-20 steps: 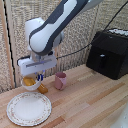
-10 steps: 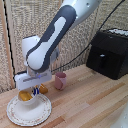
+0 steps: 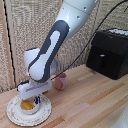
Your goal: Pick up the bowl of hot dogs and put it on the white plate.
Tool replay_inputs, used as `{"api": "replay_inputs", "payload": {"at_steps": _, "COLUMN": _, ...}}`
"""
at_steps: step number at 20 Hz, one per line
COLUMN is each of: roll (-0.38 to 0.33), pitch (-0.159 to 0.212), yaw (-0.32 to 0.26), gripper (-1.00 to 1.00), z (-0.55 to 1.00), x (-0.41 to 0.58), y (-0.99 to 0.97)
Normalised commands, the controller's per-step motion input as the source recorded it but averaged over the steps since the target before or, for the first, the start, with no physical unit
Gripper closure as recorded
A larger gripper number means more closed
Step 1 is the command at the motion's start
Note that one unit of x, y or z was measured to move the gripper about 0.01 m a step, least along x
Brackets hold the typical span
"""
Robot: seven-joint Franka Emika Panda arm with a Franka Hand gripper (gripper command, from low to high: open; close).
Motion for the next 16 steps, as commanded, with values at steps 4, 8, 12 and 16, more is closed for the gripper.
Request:
{"api": "replay_inputs", "payload": {"at_steps": 4, "roll": 0.003, "pitch": 0.002, "yaw": 0.118, "gripper": -1.00, "z": -0.07, "x": 0.219, "y": -0.05}}
{"api": "replay_inputs", "payload": {"at_steps": 8, "roll": 0.015, "pitch": 0.069, "yaw": 0.055, "gripper": -1.00, "z": 0.29, "x": 0.246, "y": -0.09}}
{"api": "replay_inputs", "payload": {"at_steps": 12, "roll": 0.000, "pitch": 0.102, "yaw": 0.005, "gripper": -1.00, "z": 0.57, "x": 0.247, "y": -0.07}}
{"api": "replay_inputs", "payload": {"at_steps": 16, "roll": 0.006, "pitch": 0.030, "yaw": 0.004, "gripper": -1.00, "z": 0.92, "x": 0.259, "y": -0.08}}
